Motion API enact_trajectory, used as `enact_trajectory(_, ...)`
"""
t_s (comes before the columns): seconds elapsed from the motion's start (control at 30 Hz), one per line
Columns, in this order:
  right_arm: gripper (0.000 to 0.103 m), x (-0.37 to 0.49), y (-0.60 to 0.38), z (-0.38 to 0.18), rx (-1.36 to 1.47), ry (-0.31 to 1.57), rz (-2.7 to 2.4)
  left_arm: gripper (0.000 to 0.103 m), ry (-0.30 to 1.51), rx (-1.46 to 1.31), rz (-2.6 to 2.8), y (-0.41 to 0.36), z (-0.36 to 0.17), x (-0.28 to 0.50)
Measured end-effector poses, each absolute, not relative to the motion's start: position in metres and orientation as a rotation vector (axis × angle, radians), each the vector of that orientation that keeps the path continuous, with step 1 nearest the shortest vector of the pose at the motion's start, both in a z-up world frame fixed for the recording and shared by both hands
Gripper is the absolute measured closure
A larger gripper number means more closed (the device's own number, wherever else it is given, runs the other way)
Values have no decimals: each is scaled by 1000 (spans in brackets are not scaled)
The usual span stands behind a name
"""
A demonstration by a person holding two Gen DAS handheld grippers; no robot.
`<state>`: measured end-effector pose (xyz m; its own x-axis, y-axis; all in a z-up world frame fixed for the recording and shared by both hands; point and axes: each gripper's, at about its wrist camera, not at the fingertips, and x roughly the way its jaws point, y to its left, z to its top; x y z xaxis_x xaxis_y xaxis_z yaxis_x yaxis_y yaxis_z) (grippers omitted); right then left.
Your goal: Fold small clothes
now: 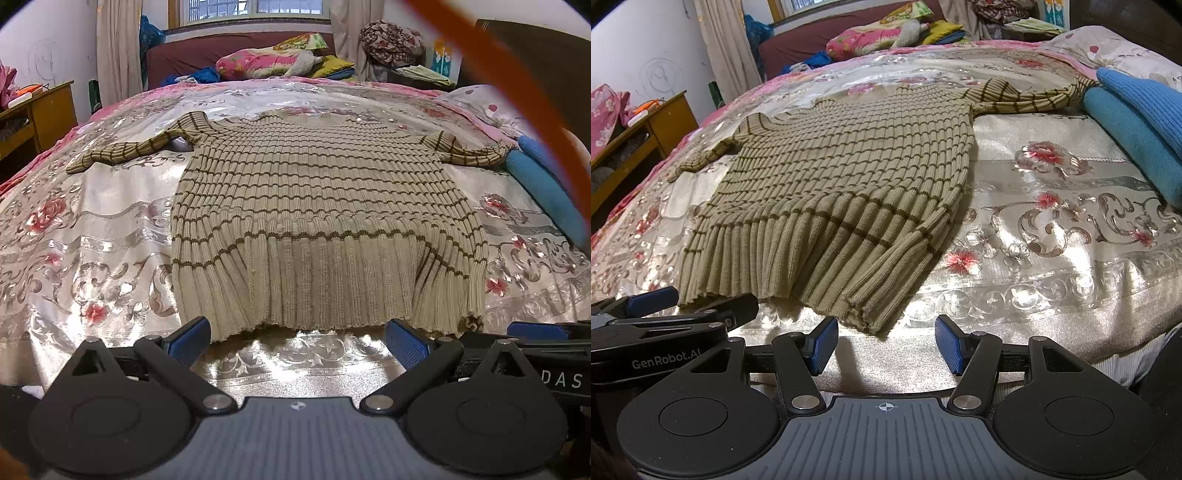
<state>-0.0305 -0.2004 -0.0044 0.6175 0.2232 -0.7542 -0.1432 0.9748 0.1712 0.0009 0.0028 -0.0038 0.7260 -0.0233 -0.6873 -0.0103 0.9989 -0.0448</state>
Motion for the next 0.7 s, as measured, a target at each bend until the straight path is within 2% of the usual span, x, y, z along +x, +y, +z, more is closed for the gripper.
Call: enact_trajectory(0.7,45,-32,-201,-4,84,874,203,0,743,-63,2,3,0,-1)
